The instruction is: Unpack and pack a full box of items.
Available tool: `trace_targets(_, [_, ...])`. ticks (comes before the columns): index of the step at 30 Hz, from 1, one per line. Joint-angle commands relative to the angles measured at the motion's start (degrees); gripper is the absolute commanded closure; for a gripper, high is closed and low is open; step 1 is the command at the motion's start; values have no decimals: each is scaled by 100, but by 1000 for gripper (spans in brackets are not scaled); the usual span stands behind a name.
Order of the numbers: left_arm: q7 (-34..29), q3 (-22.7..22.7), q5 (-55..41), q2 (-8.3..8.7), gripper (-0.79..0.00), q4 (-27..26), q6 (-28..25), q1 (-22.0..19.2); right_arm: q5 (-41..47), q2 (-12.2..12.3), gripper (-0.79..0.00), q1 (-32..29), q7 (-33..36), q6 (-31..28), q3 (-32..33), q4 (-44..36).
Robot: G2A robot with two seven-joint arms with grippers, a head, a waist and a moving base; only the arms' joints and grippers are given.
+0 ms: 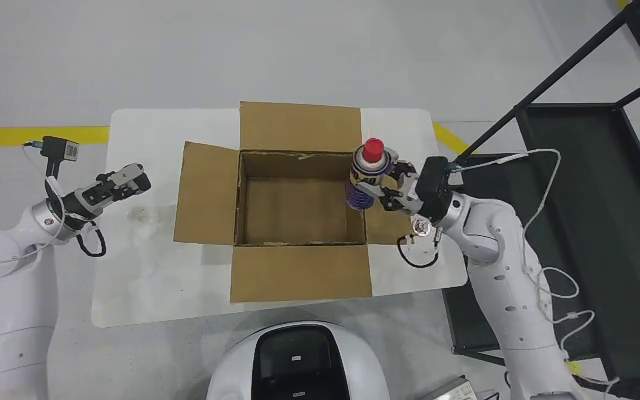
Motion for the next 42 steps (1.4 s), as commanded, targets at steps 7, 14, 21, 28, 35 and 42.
trace_targets(7, [0, 0, 1, 0, -785, 0, 0, 0, -1267, 29, 0, -1038, -2535, 938, 648, 274])
trace_targets(14, [0, 0, 1, 0, -785, 0, 0, 0, -1445, 5, 0, -1703, -4092, 1635, 758, 811])
trace_targets(21, [0, 0, 1, 0, -785, 0, 0, 0, -1484, -7, 0, -1910, -4633, 1926, 763, 868])
trace_targets(28, [0, 0, 1, 0, -785, 0, 0, 0, -1484, -7, 0, -1910, -4633, 1926, 763, 868])
trace_targets(35, [0, 0, 1, 0, -785, 0, 0, 0, -1448, -9, 0, -1909, -4561, 1965, 766, 884])
trace_targets(42, [0, 0, 1, 0, -785, 0, 0, 0, -1231, -5, 0, -2057, -5135, 2288, 1036, 1518])
